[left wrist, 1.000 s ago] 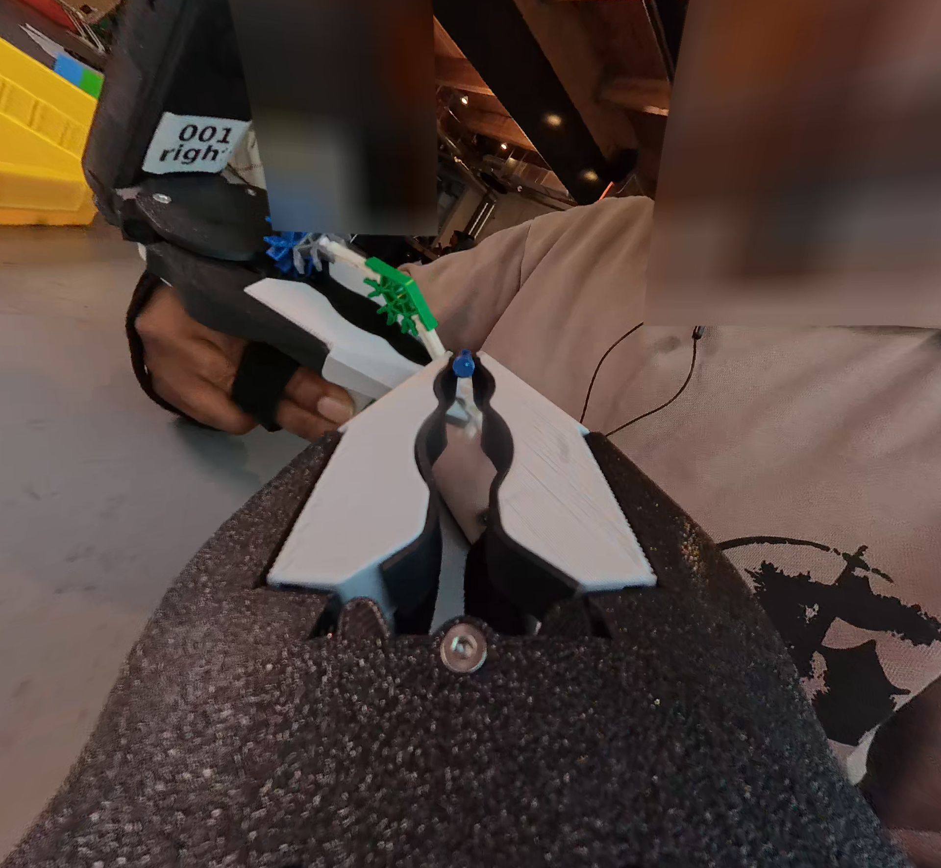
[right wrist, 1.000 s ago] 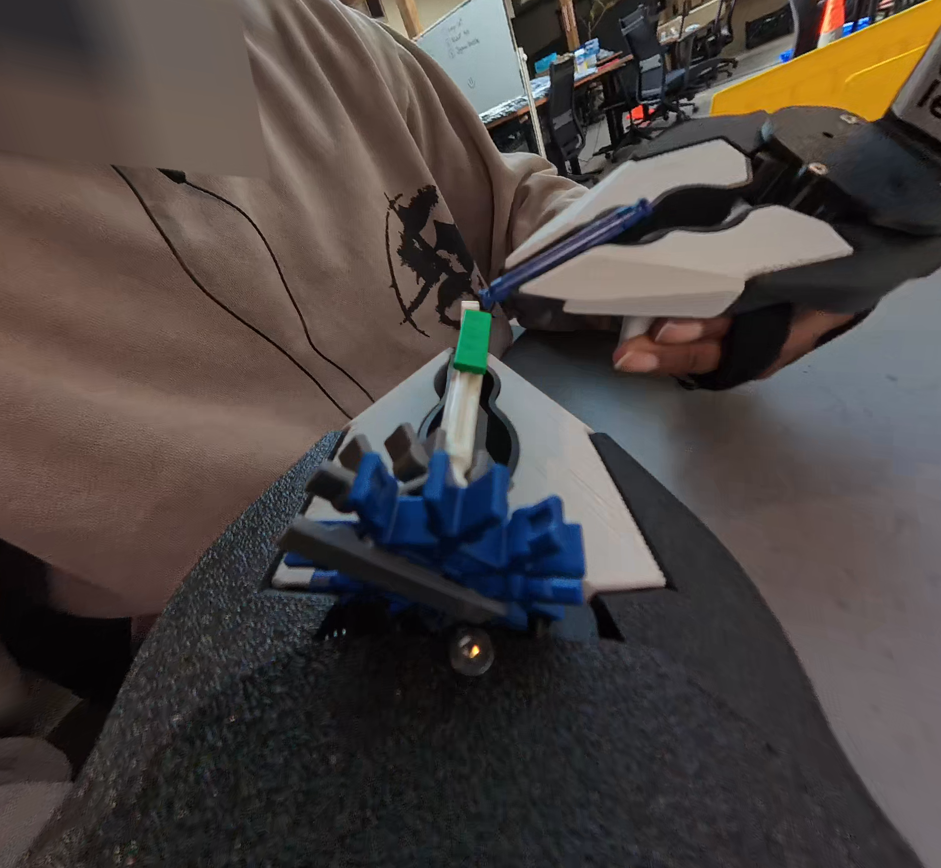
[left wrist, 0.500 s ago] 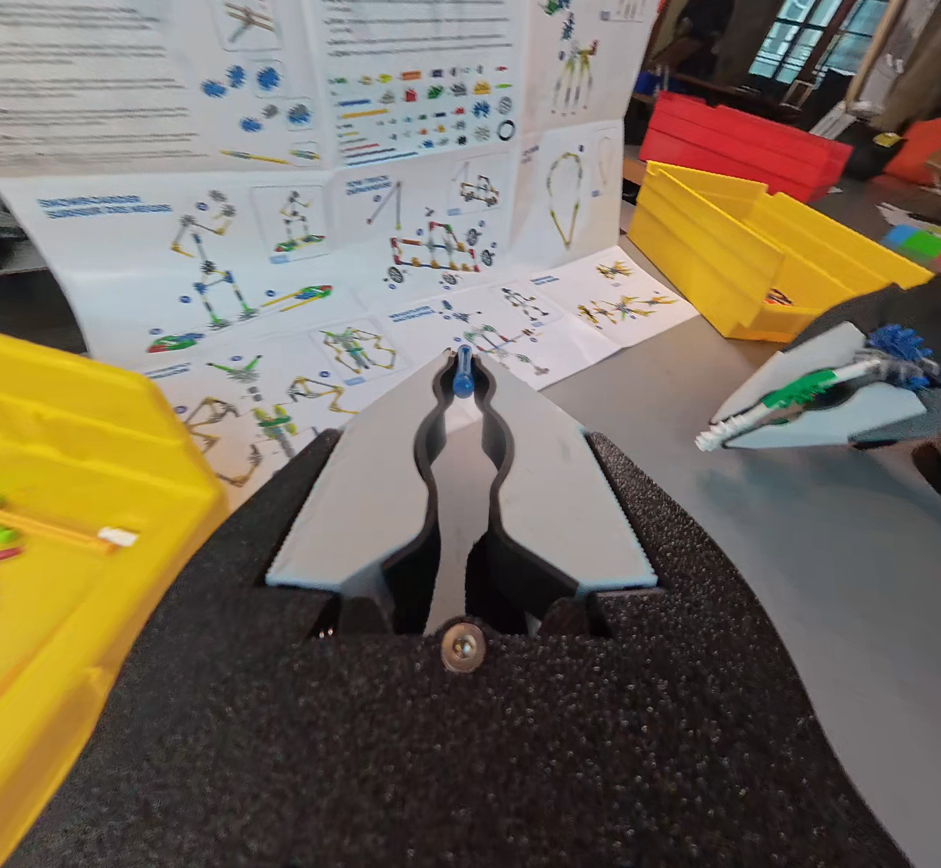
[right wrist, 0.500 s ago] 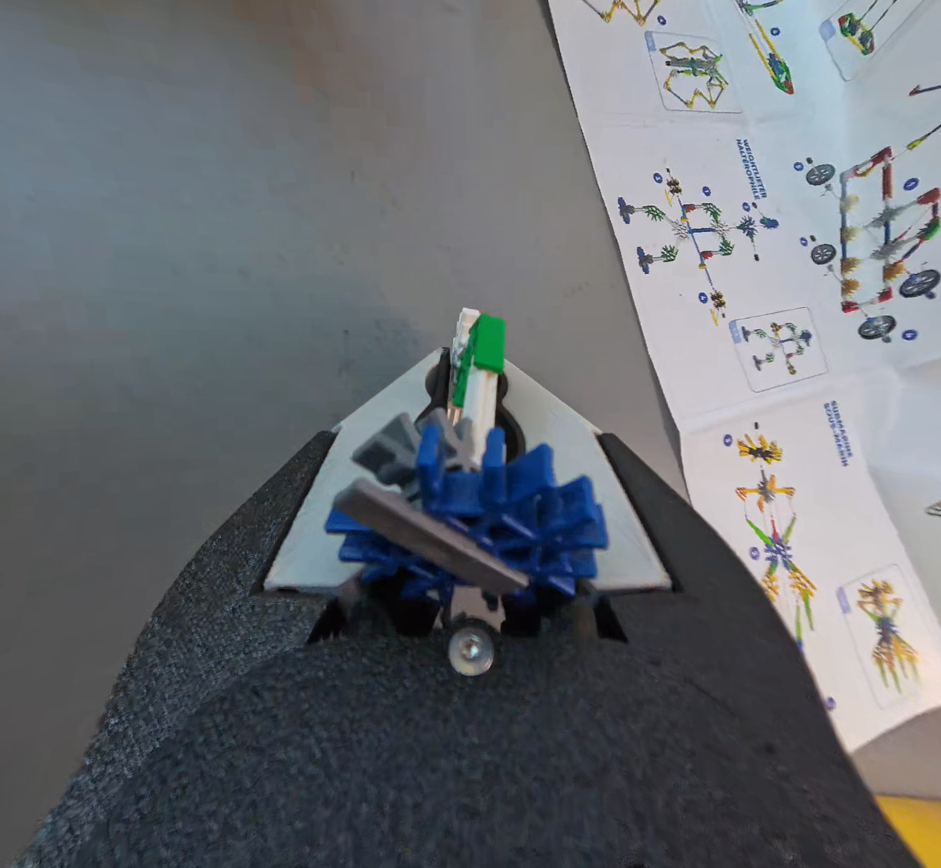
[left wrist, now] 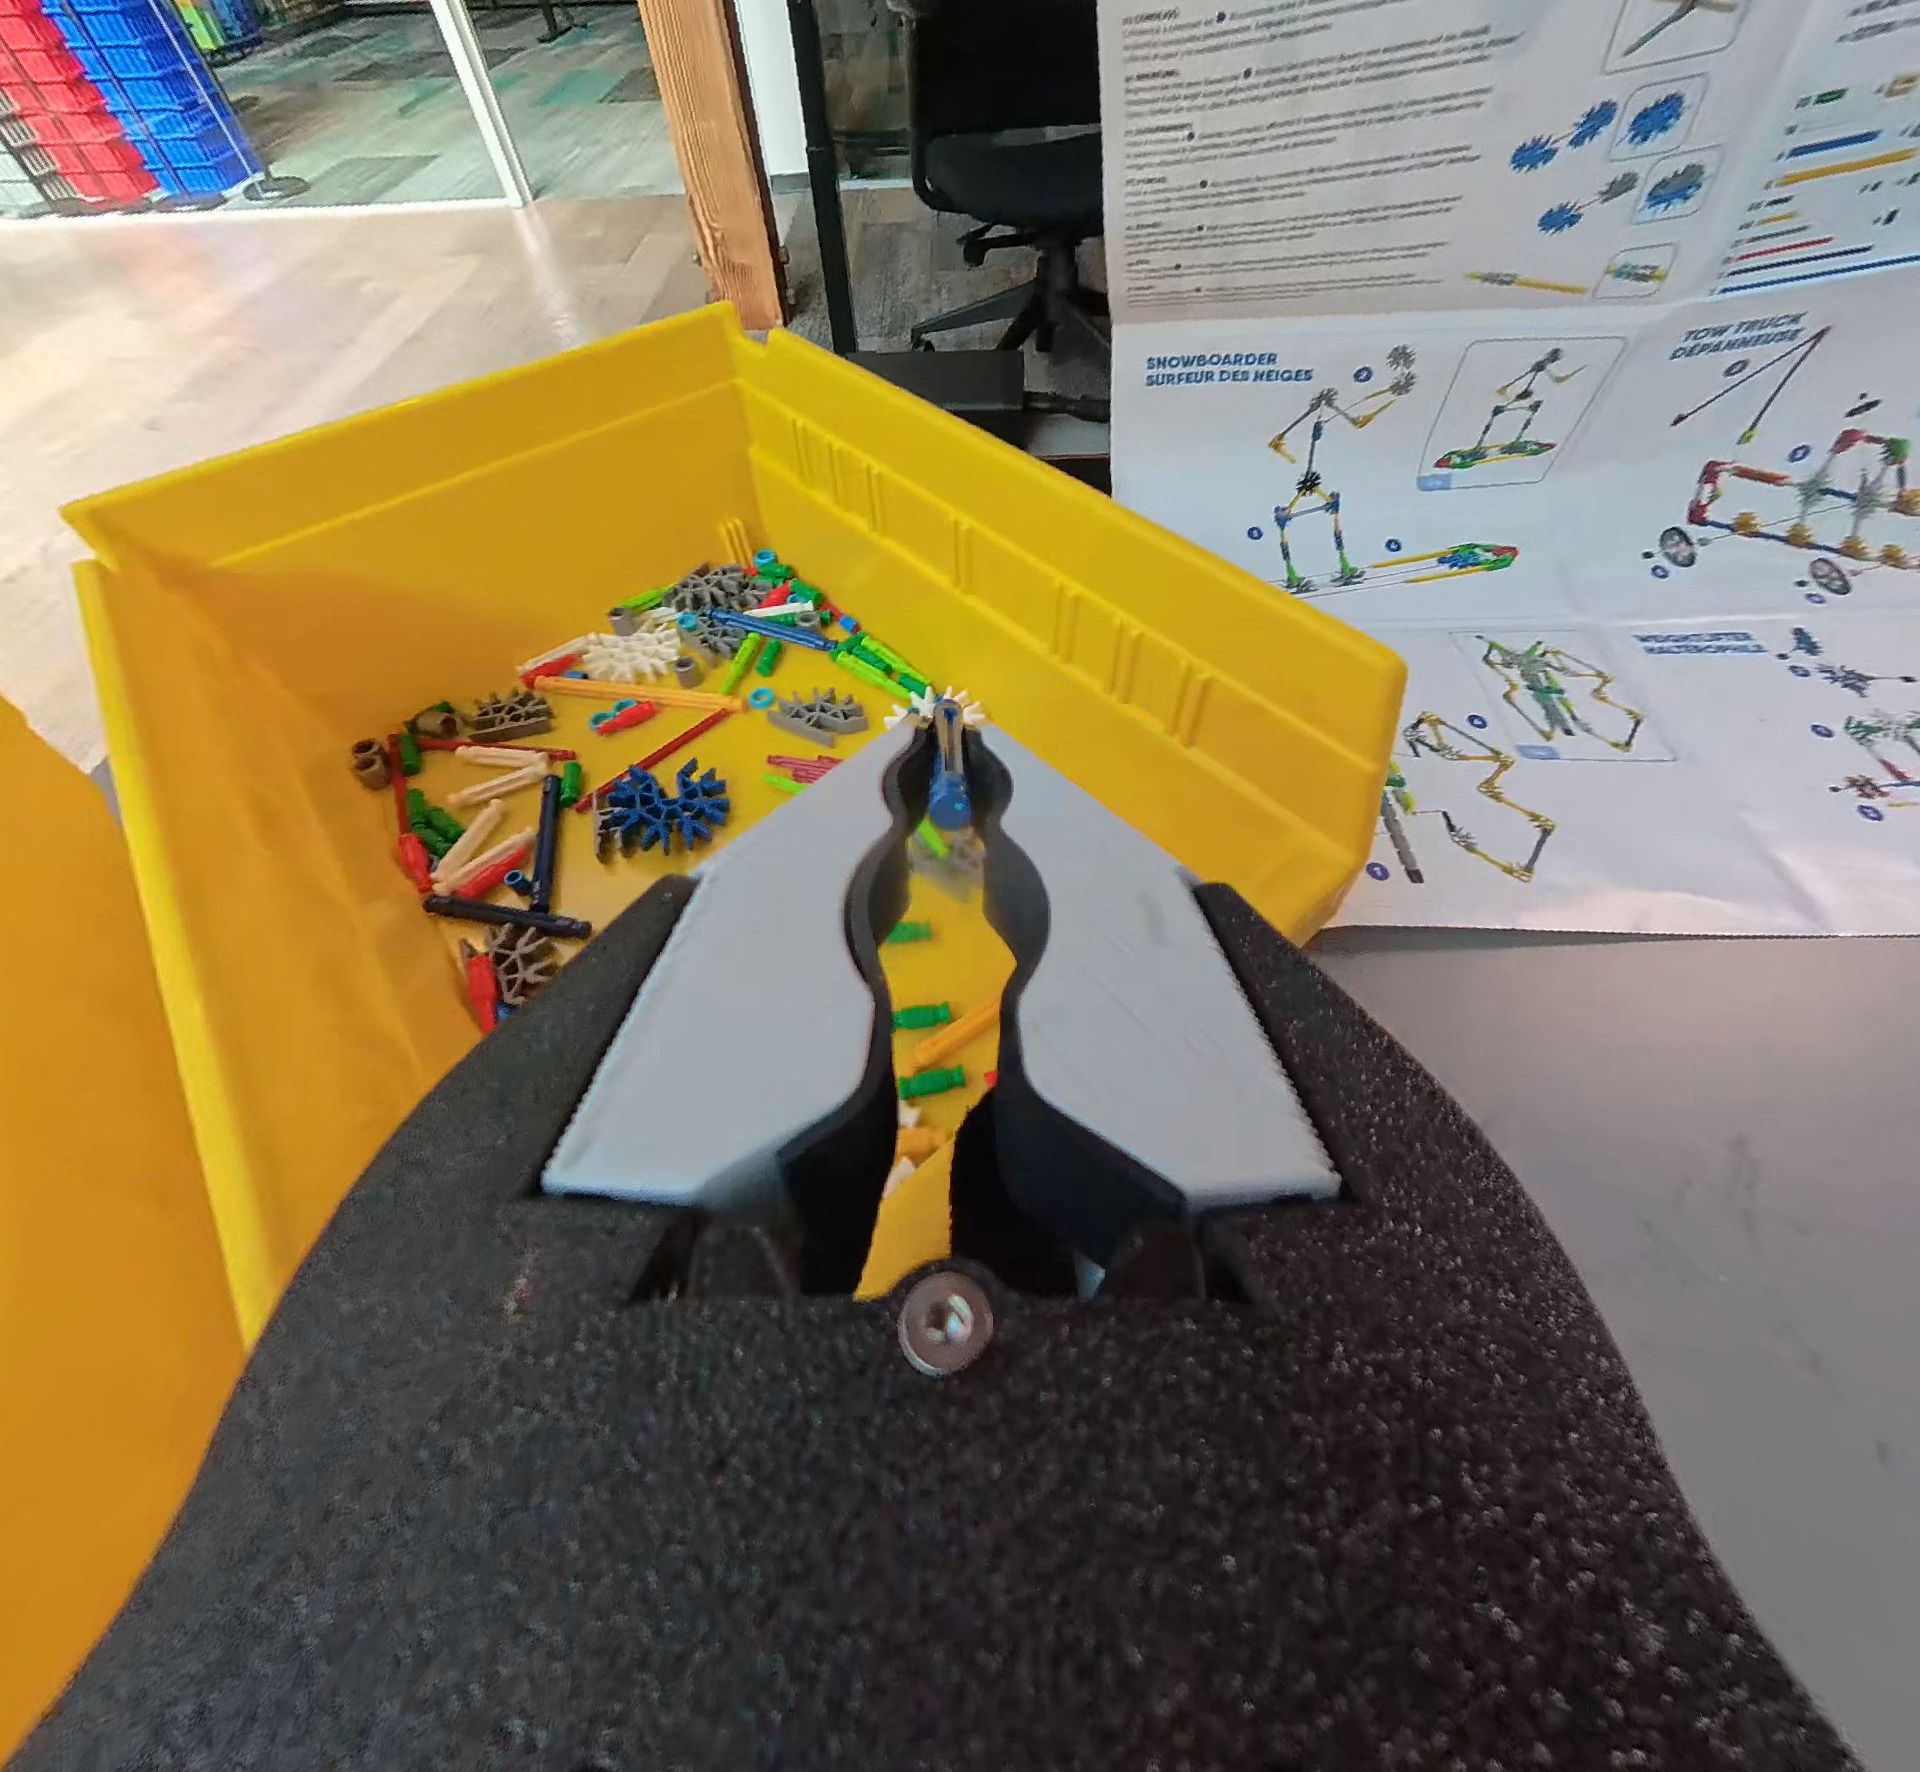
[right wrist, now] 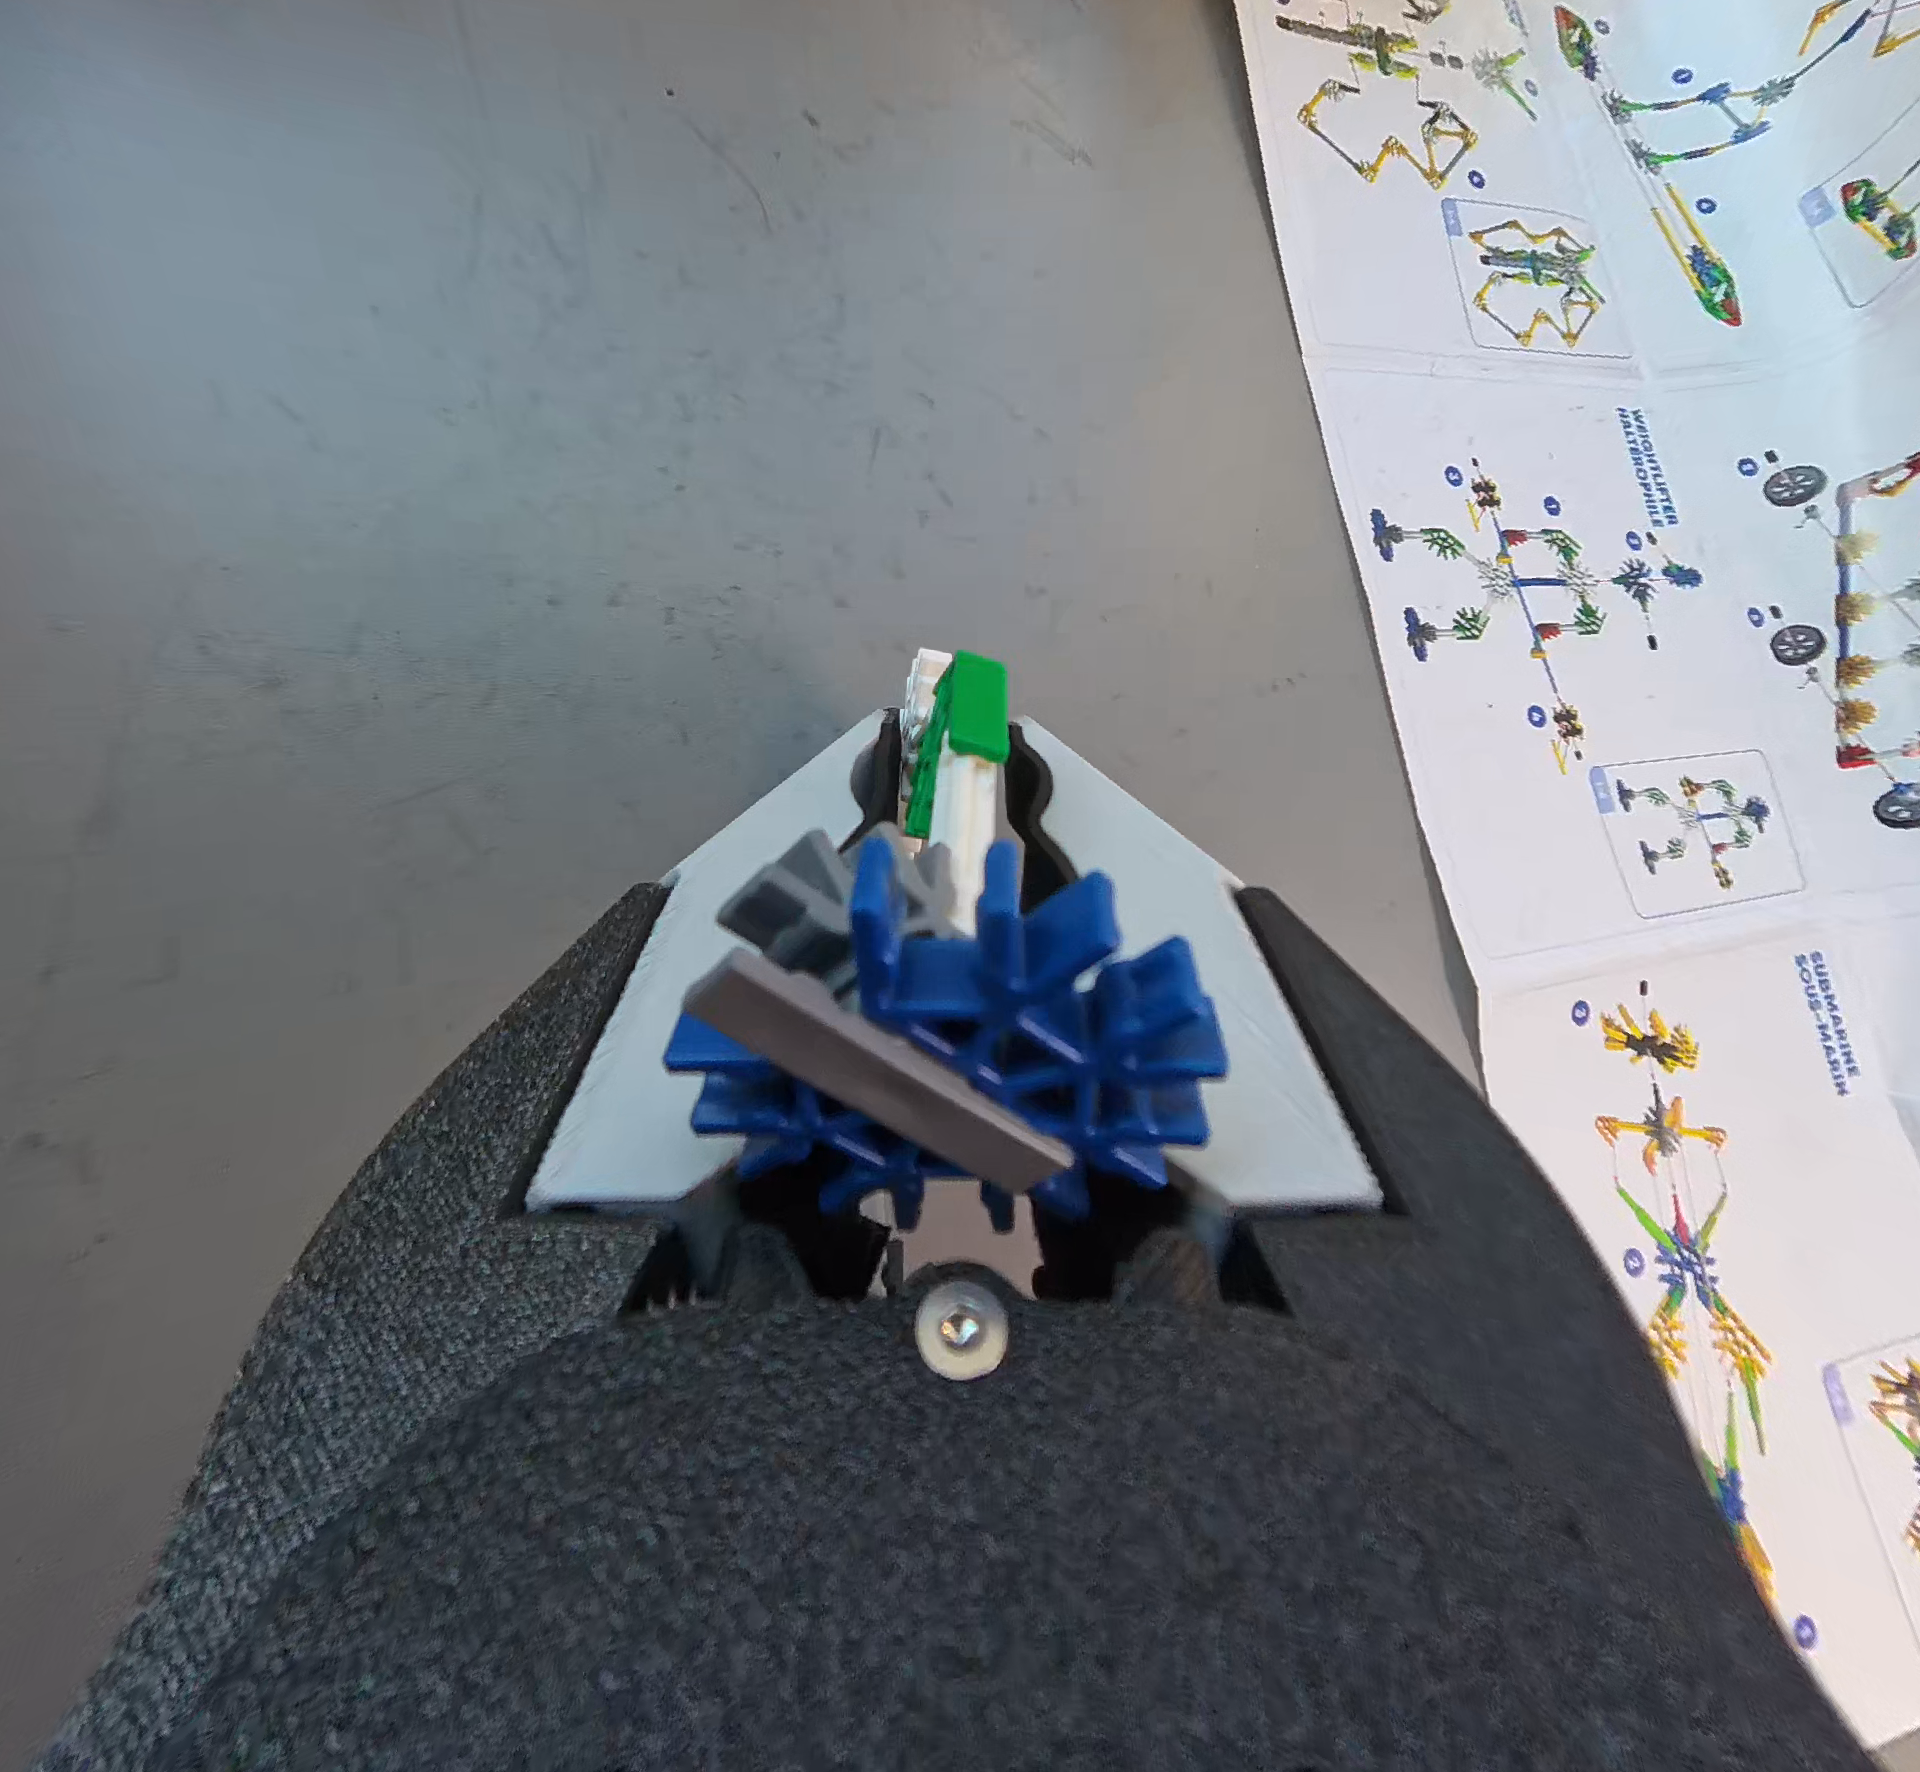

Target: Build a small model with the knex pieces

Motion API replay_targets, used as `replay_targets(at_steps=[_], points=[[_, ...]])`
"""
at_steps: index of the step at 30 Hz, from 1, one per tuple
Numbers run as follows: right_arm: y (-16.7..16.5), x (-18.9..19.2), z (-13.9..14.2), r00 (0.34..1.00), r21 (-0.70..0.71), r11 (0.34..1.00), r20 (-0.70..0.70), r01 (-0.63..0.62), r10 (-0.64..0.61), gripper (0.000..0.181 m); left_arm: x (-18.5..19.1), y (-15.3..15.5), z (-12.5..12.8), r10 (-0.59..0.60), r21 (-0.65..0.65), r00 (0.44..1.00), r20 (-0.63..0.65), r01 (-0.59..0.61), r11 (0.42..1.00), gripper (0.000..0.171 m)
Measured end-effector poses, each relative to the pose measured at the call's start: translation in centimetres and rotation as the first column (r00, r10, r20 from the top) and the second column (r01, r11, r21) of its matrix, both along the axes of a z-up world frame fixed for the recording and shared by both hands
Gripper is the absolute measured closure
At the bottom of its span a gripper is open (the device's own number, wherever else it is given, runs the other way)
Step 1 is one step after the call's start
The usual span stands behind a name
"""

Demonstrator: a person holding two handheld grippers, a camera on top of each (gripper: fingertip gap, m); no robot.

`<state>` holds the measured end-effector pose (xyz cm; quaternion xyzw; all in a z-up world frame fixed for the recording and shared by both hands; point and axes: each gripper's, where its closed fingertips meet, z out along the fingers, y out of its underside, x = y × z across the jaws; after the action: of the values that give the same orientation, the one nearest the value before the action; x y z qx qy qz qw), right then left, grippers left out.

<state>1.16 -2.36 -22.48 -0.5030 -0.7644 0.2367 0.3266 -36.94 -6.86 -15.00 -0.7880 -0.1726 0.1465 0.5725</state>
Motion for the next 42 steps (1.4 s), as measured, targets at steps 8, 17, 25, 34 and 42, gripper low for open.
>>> replay_targets(at_steps=[8, 17, 25, 34, 42], points=[[-0.2, -0.1, 0.2, 1.0, -0.031, 1.0, -0.014, -0.003, 0.003, 0.164, -0.6, -0.1, -1.2, 0.006, -0.07, 1.0, -0.021, -0.007, 0.998, 0.149], [-0.5, -0.7, 1.9, 0.994, -0.149, 0.989, -0.113, -0.008, -0.009, 0.17, 13.1, 4.2, 2.1, -0.58, 0.183, 0.813, 0.048, 0.564, 0.805, 0.128], [-1.2, -1.6, 6.7, 0.932, -0.448, 0.89, -0.352, -0.087, -0.086, 0.172, 32.1, 2.8, 1.2, -0.941, 0.375, 0.199, 0.272, 0.879, 0.295, 0.128], [-3.6, -2.1, 10.0, 0.865, -0.651, 0.702, -0.492, -0.288, -0.102, 0.17, 37.7, 0.7, 2.1, -0.944, 0.504, -0.041, 0.328, 0.853, 0.138, 0.166], [-5.5, -0.6, 9.8, 0.877, -0.638, 0.665, -0.478, -0.388, 0.053, 0.145, 37.4, 0.2, 2.1, -0.95, 0.455, -0.039, 0.308, 0.884, 0.111, 0.166]])
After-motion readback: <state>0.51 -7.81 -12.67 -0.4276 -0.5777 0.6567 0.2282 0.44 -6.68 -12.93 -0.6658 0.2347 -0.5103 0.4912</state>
